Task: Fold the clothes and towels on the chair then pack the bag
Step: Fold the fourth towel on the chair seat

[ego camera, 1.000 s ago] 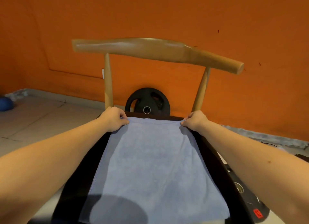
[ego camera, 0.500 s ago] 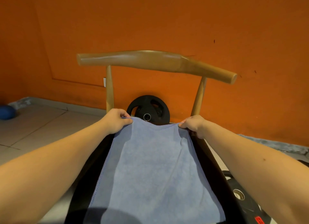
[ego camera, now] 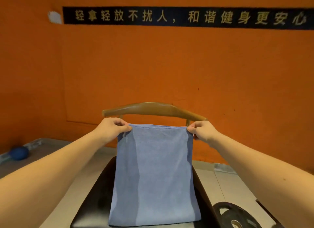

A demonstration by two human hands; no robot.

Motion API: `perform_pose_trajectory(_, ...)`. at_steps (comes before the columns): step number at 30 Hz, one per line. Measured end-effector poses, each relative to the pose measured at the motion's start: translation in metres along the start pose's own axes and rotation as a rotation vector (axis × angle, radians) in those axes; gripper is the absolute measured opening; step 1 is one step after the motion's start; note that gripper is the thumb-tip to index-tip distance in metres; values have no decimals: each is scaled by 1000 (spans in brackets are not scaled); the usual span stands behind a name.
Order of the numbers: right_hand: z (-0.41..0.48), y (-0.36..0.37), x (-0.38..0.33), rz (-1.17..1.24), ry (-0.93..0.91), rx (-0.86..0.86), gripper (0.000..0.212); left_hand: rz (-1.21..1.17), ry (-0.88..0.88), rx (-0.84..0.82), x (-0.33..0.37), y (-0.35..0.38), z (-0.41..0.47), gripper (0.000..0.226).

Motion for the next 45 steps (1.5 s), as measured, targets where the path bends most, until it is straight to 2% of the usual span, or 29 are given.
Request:
perform_pose_trajectory(6, -48, -43, -63, -67, -161, 92, 23, 112, 176, 106, 62, -50, -47, 6)
perform_pose_trajectory(10, -71, -58, -85, -100, -215, 88, 20, 233, 287, 175, 89, -72, -72, 6)
perform_pose_trajectory(17, -93, -76, -100, -145, -280, 126, 14, 370, 341, 109, 107, -82, -93, 18)
perform_pose_trajectory(24, -104, -80, -98, -208, -285, 189, 12, 568, 454, 92, 117, -77, -116, 19)
perform_pose_trajectory(30, -105, -79, -95, -178, -276, 194, 11, 518, 480, 91, 115, -70, -130, 12)
perform_pose_trajectory(34, -107, -77, -94, -141, -276, 199, 11, 455, 469, 5, 101, -56, -134, 18)
perform_pose_trajectory(40, -116, -69, -101, -106, -290, 216, 11, 288, 345, -39, 72, -45, -130, 18)
perform_pose_trajectory(45, -125, -48, -120, -48, -363, 94, 8, 200, 272, -260, 46, 6, -139, 20)
Point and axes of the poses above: each hand's wrist, its own z-axis towards the middle knuckle, its own y-axis out of the palm, x = y × z, the point moved 9 cm from there along z, towards the middle knuckle, and after that the axes turned 5 degrees about z, right-handed, at the moved point
